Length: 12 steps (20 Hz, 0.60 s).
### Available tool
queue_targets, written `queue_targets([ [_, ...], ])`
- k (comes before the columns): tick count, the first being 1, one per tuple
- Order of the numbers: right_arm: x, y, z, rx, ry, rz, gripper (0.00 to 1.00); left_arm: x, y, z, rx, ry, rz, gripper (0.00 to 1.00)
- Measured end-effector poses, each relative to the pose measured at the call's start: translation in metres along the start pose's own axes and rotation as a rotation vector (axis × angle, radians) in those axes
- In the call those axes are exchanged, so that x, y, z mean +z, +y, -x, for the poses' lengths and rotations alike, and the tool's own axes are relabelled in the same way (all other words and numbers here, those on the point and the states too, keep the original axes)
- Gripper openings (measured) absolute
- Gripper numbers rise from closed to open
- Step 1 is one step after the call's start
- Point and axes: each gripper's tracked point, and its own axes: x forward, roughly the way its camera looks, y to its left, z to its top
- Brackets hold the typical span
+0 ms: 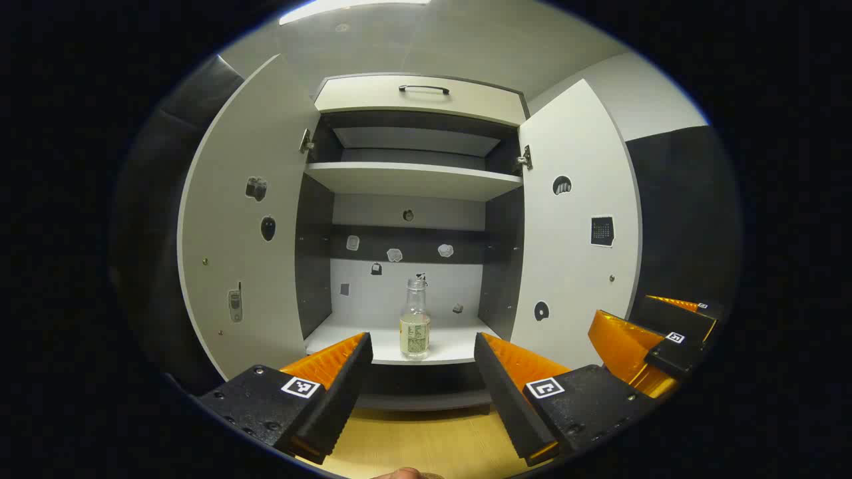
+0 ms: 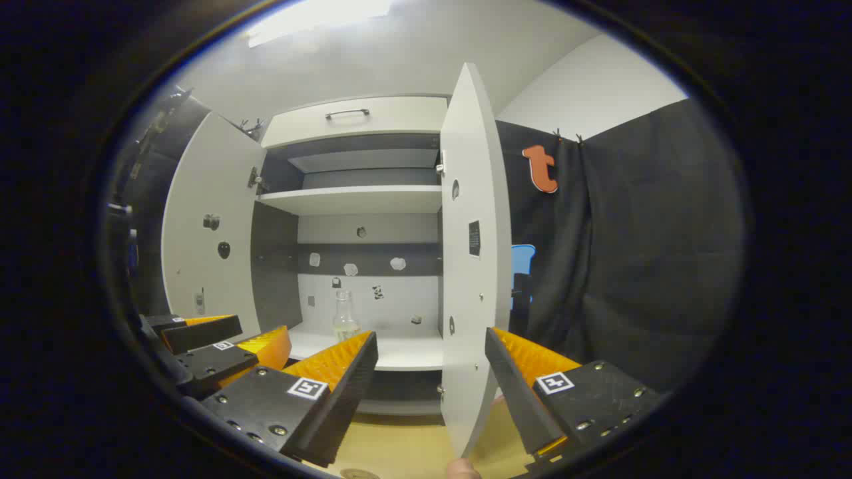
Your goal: Grasp the bottle in the cabinet with the left hand and place it on the coaster, then close the right door with the right hand and the left door with the left hand.
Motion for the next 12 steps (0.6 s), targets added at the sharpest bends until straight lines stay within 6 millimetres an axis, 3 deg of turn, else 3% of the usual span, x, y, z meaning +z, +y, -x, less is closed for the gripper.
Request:
queue_targets([
  [12,0.005,-0.028,0.013,-0.067,-0.017,0.015,0.98,-0.002,-0.03,-0.013,-0.088,0.009,-0.016,0.96],
])
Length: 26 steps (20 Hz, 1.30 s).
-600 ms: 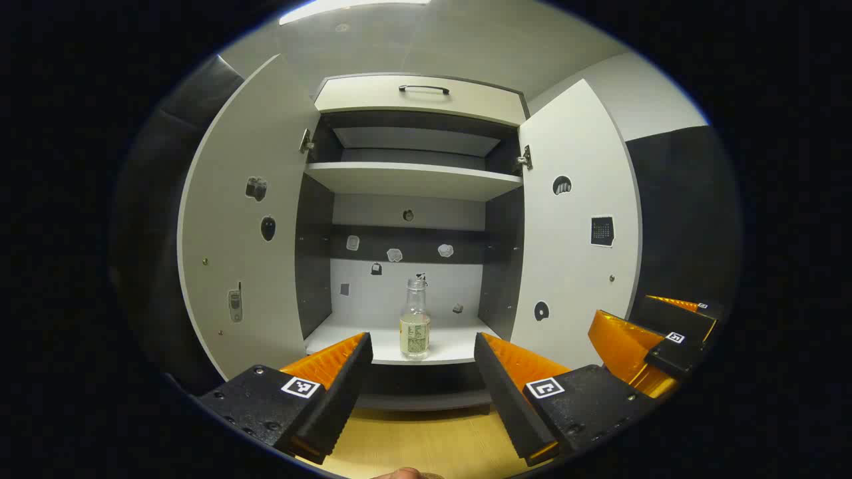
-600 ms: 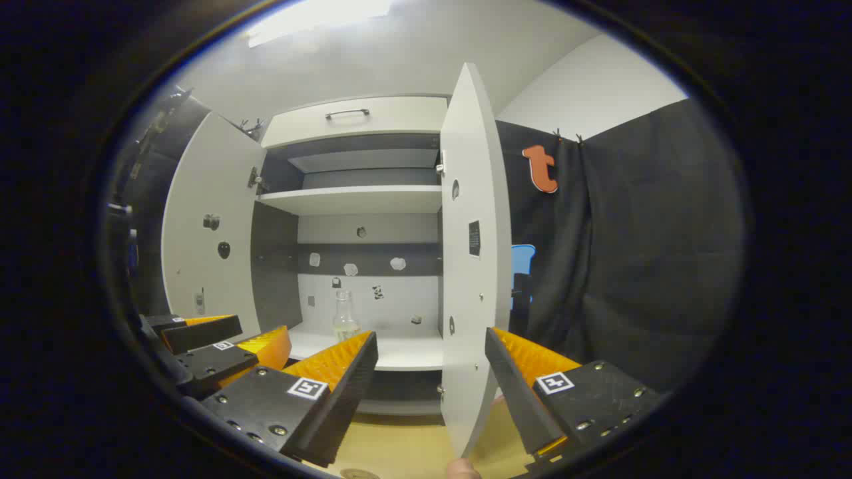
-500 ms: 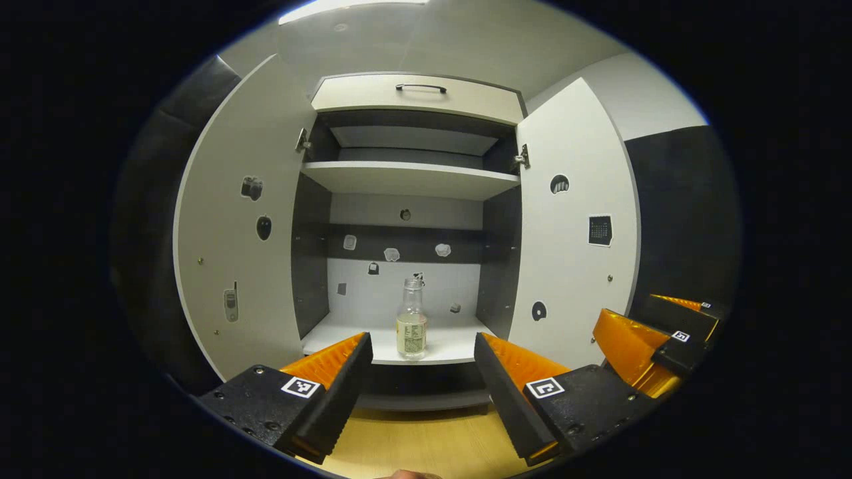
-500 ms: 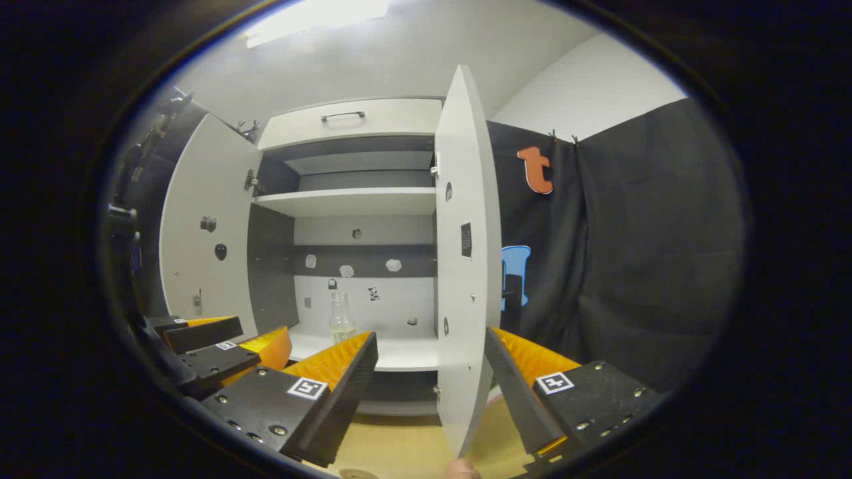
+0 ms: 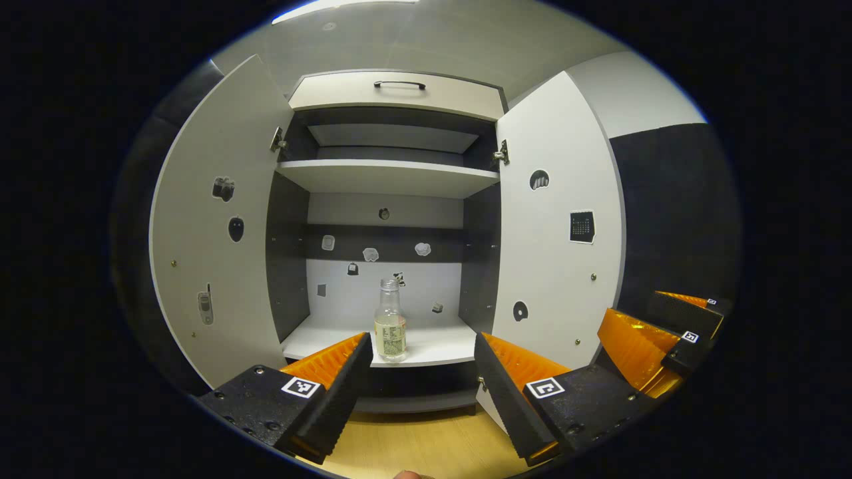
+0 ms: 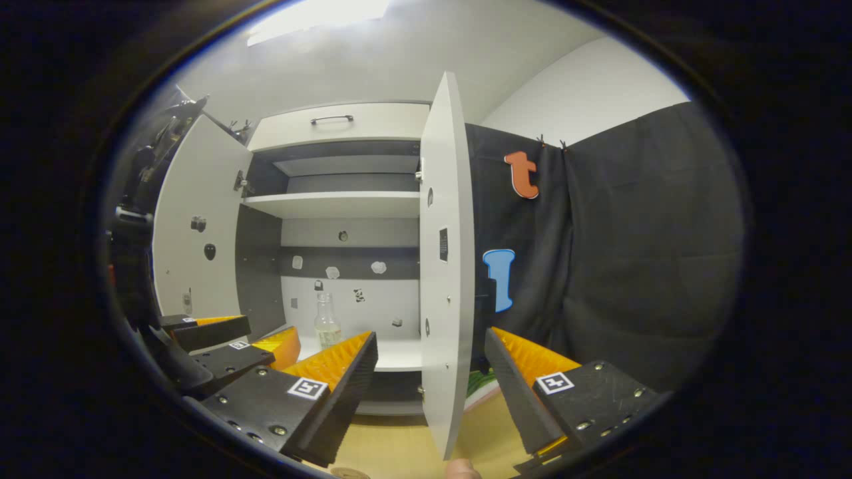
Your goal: Grasp the bottle in the cabinet with the left hand and place it on the coaster, then close the right door with the right hand and the left door with the left hand.
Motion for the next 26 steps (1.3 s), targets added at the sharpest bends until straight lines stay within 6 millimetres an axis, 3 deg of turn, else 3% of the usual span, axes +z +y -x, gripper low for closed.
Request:
queue_targets([
  [5,-0.001,-0.006,0.001,-0.029,-0.001,-0.002,0.98,-0.003,0.0,-0.008,-0.016,0.004,-0.008,0.96],
  [9,0.0,-0.011,0.004,-0.045,-0.009,0.002,0.98,-0.005,0.012,-0.028,-0.006,0.008,-0.022,1.0],
  [10,-0.001,-0.012,0.005,-0.05,-0.01,0.004,0.98,-0.005,0.016,-0.037,-0.003,0.006,-0.026,0.96],
  [11,-0.001,-0.014,0.006,-0.056,-0.007,0.005,0.98,-0.006,0.02,-0.046,0.0,0.01,-0.029,1.0],
  [12,-0.003,-0.019,0.01,-0.064,-0.006,0.004,0.98,-0.007,0.024,-0.056,0.004,0.012,-0.028,0.96],
  [19,-0.006,-0.046,0.018,-0.137,-0.014,-0.003,0.98,-0.025,0.044,-0.13,0.013,0.059,-0.049,0.97],
  [26,-0.008,-0.088,0.031,-0.269,-0.027,0.023,0.98,-0.026,0.071,-0.203,0.084,0.034,-0.094,0.96],
])
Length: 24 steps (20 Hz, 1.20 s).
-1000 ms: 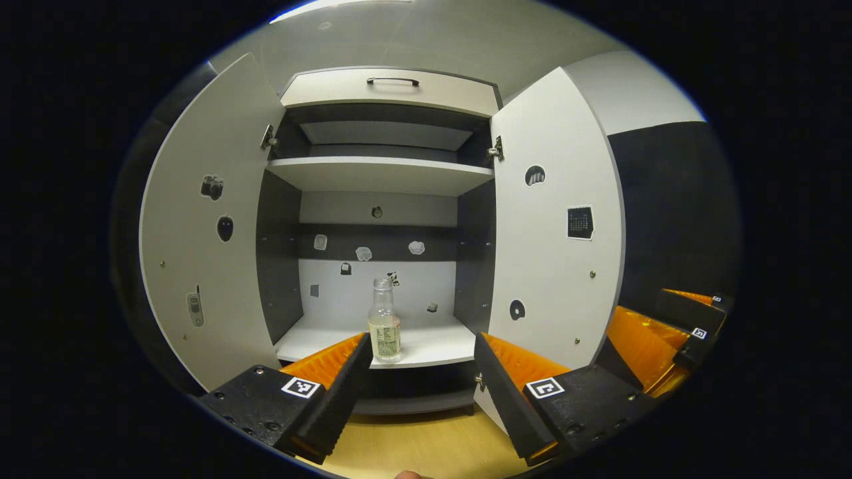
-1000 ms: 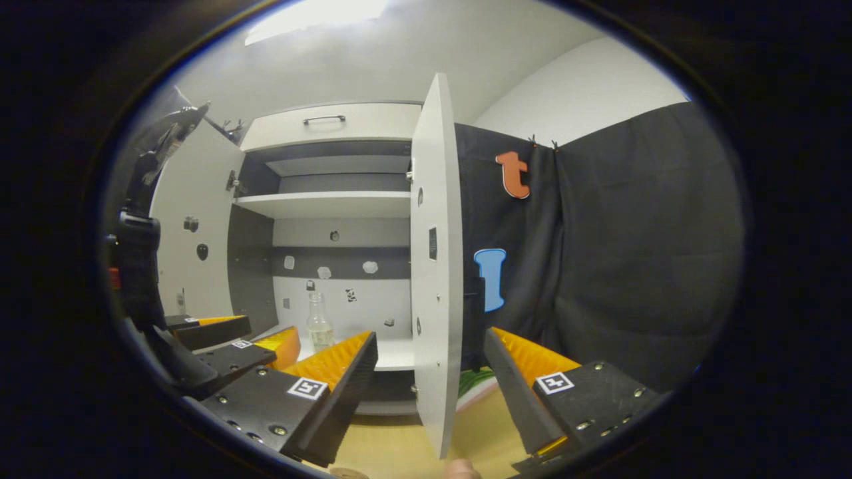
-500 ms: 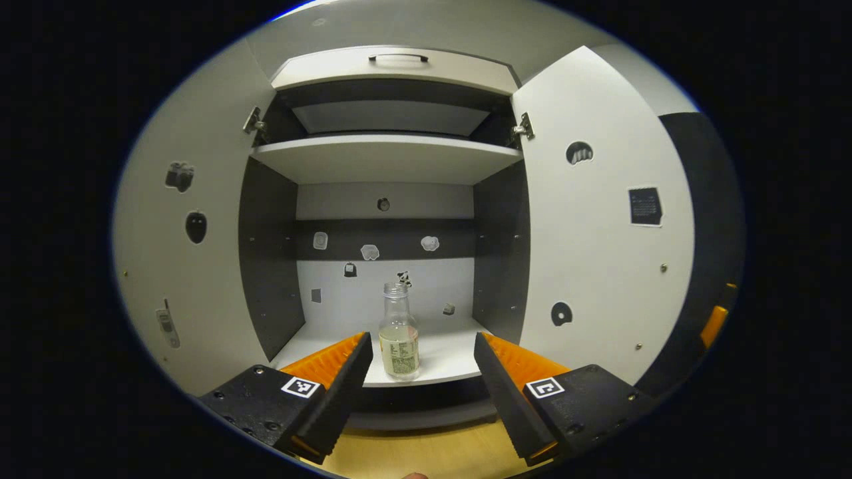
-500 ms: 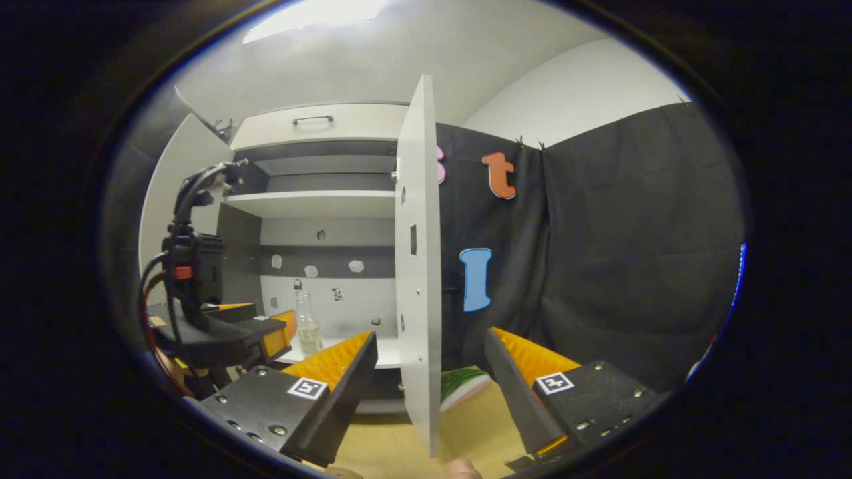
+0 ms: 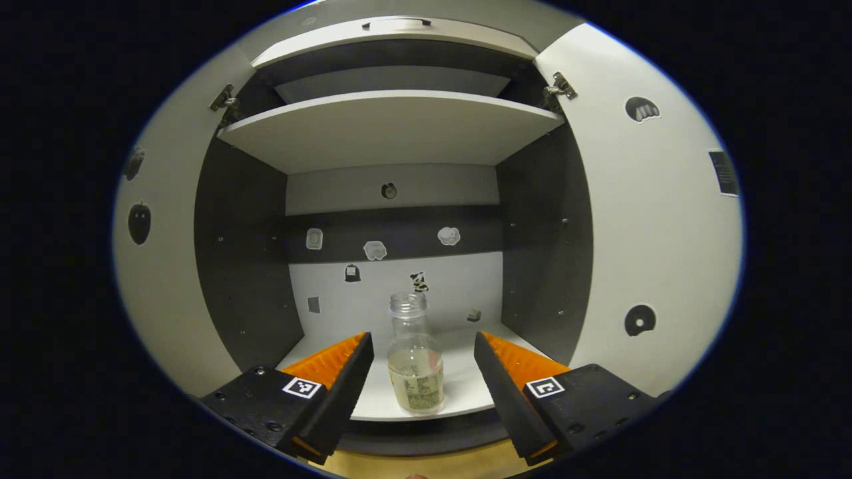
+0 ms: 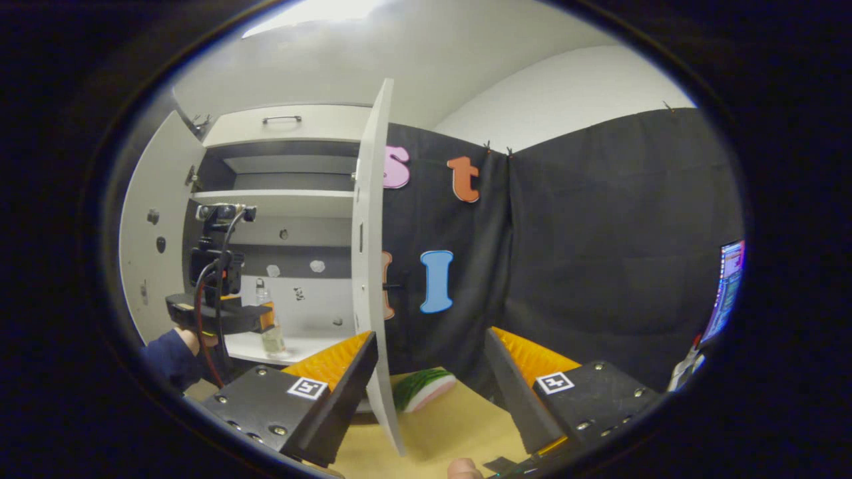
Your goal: Grasp the bottle in the cabinet with the left hand and place it on the coaster, then close the right door with the right hand and the left door with the left hand.
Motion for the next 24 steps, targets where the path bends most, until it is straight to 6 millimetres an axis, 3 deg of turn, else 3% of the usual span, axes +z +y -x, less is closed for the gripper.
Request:
queue_targets([
  [6,-0.01,-0.031,0.002,-0.092,0.02,-0.002,0.98,-0.007,0.01,-0.048,0.031,0.027,0.001,0.95],
  [7,-0.011,-0.034,0.002,-0.101,0.023,-0.002,0.98,-0.009,0.009,-0.053,0.023,0.035,0.004,0.91],
  [8,-0.013,-0.035,0.002,-0.106,0.028,-0.004,0.98,-0.011,0.01,-0.057,0.024,0.041,0.002,0.75],
  [9,-0.015,-0.036,0.002,-0.108,0.032,-0.006,0.98,-0.014,0.01,-0.06,0.02,0.053,-0.003,0.68],
  [10,-0.015,-0.037,0.002,-0.107,0.036,-0.006,0.98,-0.013,0.011,-0.057,0.021,0.041,0.001,0.51],
  [12,-0.016,-0.037,0.001,-0.103,0.04,-0.001,0.98,-0.012,0.009,-0.062,0.006,0.041,0.02,0.48],
  [14,-0.016,-0.037,0.001,-0.095,0.039,0.004,0.98,-0.012,0.013,-0.059,0.004,0.042,0.031,0.44],
  [18,-0.017,-0.035,-0.004,-0.064,0.044,-0.002,0.98,-0.009,0.013,-0.04,-0.02,0.042,0.052,0.47],
  [24,-0.02,-0.034,-0.012,0.015,0.048,-0.005,0.98,-0.008,0.009,0.027,-0.052,0.027,0.051,0.47],
])
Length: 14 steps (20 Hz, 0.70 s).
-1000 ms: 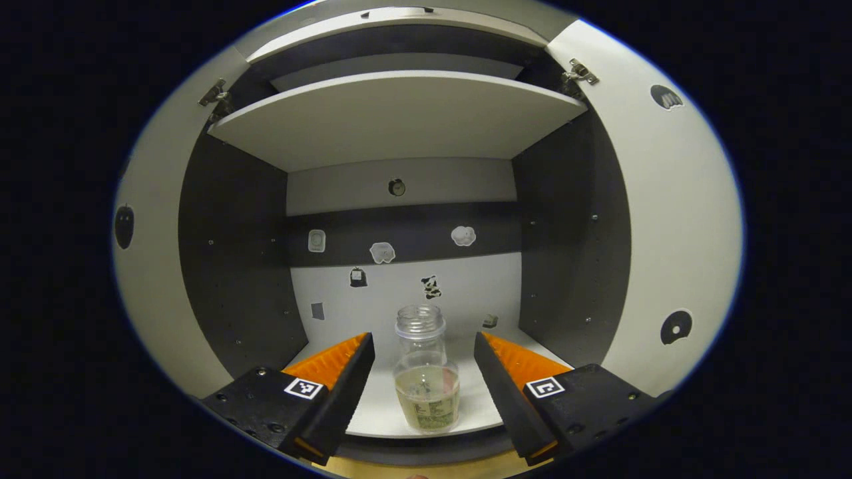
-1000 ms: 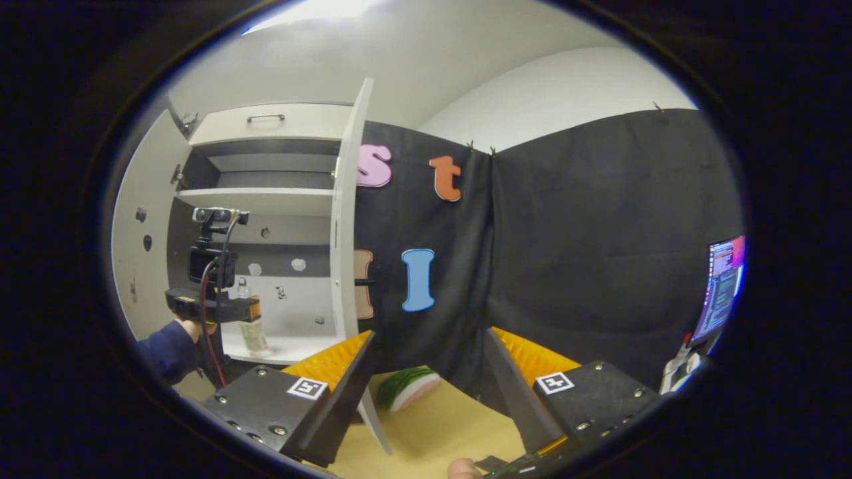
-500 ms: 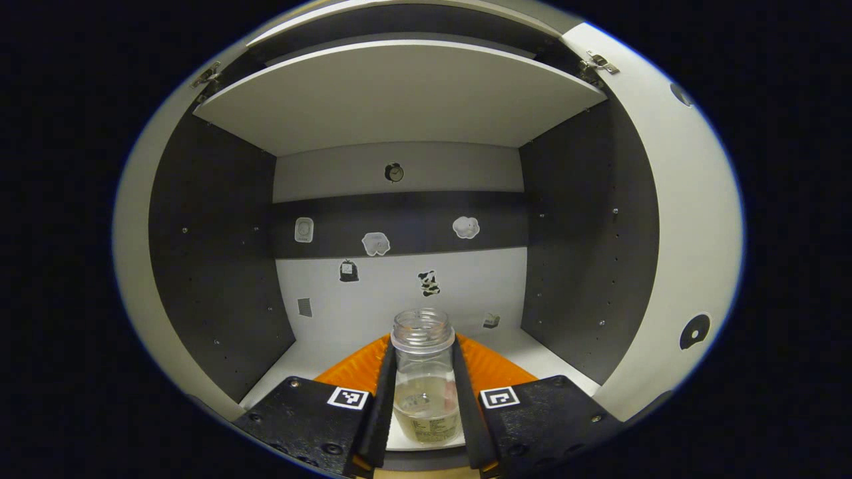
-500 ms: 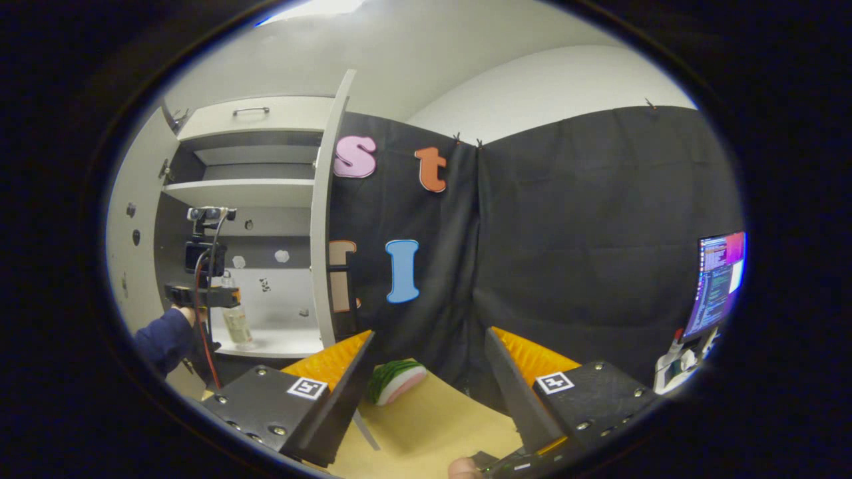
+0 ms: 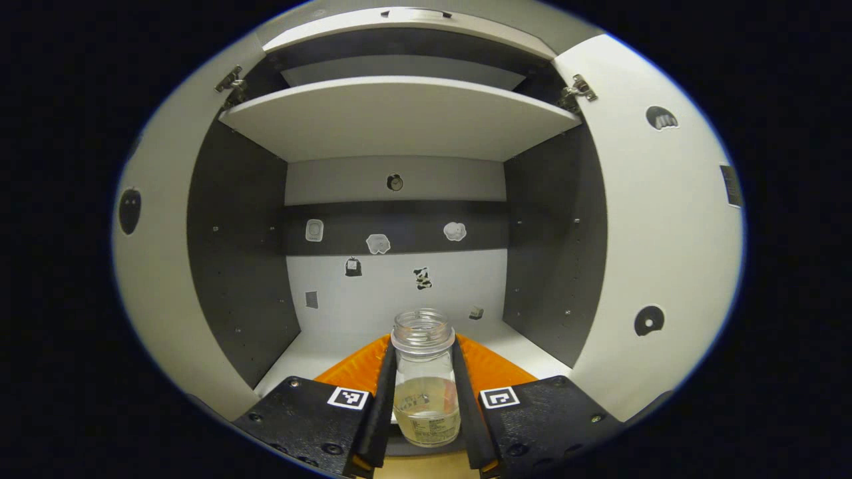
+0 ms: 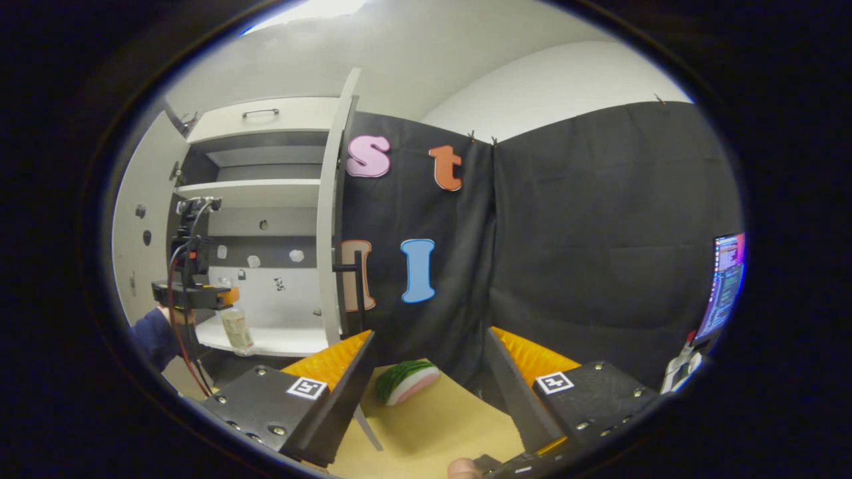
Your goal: Grasp the bottle in the cabinet with the left hand and place it on the coaster, then close the right door with the right hand and the left door with the left hand.
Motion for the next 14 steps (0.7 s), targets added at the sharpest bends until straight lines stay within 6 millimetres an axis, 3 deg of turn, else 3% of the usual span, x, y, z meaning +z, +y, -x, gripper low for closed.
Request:
queue_targets([
  [3,-0.007,0.004,-0.008,0.064,0.023,0.019,0.98,-0.011,-0.003,0.039,0.005,-0.002,0.021,0.47],
  [6,-0.009,0.003,-0.018,0.113,0.036,0.027,0.99,-0.034,-0.005,0.074,0.018,0.01,0.032,0.47],
  [14,0.019,0.011,-0.043,0.196,-0.04,0.063,0.98,-0.147,-0.016,0.14,0.046,0.14,0.02,0.47],
])
